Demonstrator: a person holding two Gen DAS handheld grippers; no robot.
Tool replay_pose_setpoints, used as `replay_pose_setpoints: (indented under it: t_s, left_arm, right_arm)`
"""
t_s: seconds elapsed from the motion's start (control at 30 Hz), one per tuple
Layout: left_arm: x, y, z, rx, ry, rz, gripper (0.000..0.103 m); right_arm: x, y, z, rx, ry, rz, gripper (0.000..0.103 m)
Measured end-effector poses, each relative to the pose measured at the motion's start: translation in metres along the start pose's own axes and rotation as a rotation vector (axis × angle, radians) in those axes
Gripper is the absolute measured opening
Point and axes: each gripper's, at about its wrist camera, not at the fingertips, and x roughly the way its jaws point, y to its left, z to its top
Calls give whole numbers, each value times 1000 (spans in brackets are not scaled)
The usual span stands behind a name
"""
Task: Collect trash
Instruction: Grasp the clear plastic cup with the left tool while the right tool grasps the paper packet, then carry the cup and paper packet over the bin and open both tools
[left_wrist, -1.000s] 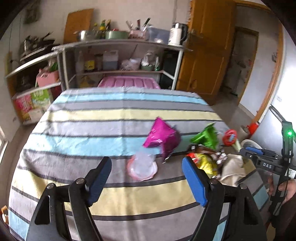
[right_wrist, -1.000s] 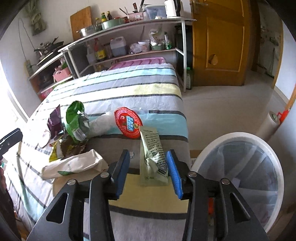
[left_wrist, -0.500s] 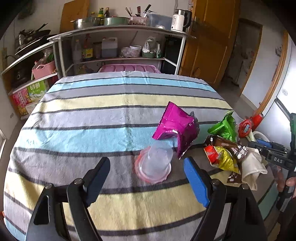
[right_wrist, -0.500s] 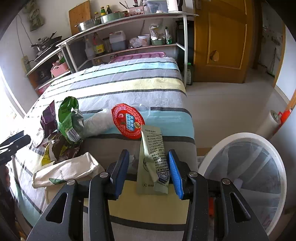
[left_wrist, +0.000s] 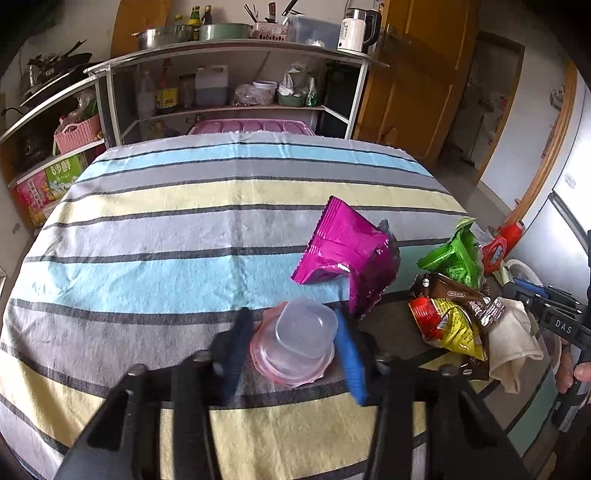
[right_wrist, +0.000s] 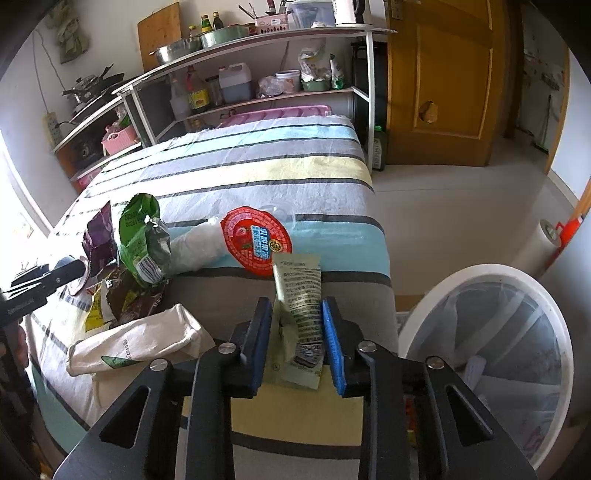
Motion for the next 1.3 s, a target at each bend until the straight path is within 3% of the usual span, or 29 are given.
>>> replay_pose_setpoints:
  t_s: [0.17,0.73,0.93,1.3]
  left_arm:
    - [-1,-1,1,2,-8,-4,33]
    - [-32,-12,-3,15,-67,-21,33]
    - [-51,-35,2,61,-109,-65,33]
    - [-60,-84,8,147,-128,-137,33]
  right_arm:
    - [-3,1,-1,6,-4,13,25]
    - [-28,-1,-7,54,-64,83,23]
    - [-38,-2,-11,77,-81,129,23]
    - [-46,-18,-24,127,-81,119,23]
